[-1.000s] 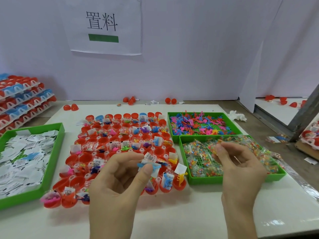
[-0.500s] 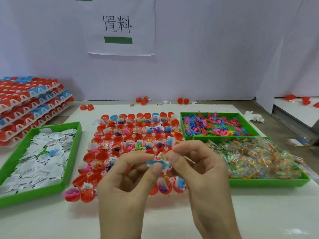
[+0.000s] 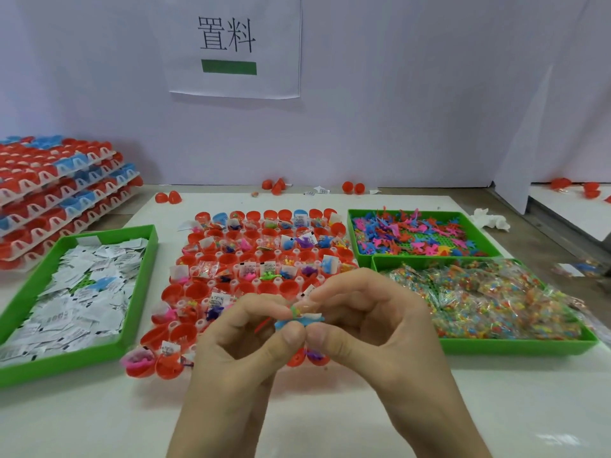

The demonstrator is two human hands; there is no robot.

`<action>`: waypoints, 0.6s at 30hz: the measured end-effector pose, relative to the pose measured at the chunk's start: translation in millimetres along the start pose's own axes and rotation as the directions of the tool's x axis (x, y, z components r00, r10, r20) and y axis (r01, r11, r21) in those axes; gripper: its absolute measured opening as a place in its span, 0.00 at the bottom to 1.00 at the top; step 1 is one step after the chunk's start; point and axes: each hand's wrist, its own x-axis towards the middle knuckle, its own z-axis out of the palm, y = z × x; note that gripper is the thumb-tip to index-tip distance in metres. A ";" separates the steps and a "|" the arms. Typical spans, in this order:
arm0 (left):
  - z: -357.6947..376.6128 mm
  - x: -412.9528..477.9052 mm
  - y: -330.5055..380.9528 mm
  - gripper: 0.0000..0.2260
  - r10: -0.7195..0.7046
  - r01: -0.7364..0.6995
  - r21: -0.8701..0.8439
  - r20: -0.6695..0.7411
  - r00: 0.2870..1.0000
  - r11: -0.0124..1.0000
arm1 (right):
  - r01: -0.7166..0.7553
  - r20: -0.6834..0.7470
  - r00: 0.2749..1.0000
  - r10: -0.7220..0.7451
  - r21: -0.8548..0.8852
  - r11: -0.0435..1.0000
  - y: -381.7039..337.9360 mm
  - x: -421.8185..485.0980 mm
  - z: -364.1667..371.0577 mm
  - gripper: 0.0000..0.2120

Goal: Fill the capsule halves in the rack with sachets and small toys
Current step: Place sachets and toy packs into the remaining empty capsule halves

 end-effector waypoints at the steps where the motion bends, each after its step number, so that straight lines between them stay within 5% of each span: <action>1: -1.8 -0.1 1.4 0.22 -0.010 0.010 0.032 0.018 1.000 0.999 | 0.005 0.004 1.000 -0.005 -0.025 1.000 -0.1 -0.4 -0.5 0.11; 5: -4.8 -1.3 7.0 0.26 0.010 -0.009 0.251 -0.004 1.000 0.968 | 0.024 0.018 1.000 -0.022 -0.134 0.991 -1.2 -1.6 -2.7 0.12; 15: -7.6 -5.7 12.7 0.14 0.125 -0.105 0.335 -0.037 0.991 0.936 | 0.014 0.012 1.000 -0.013 -0.051 0.999 4.0 0.3 2.3 0.14; 18: -15.8 -6.8 18.5 0.13 0.161 -0.114 0.376 -0.097 0.982 0.920 | 0.051 -0.130 0.989 -0.071 -0.155 0.987 3.0 2.4 -11.2 0.16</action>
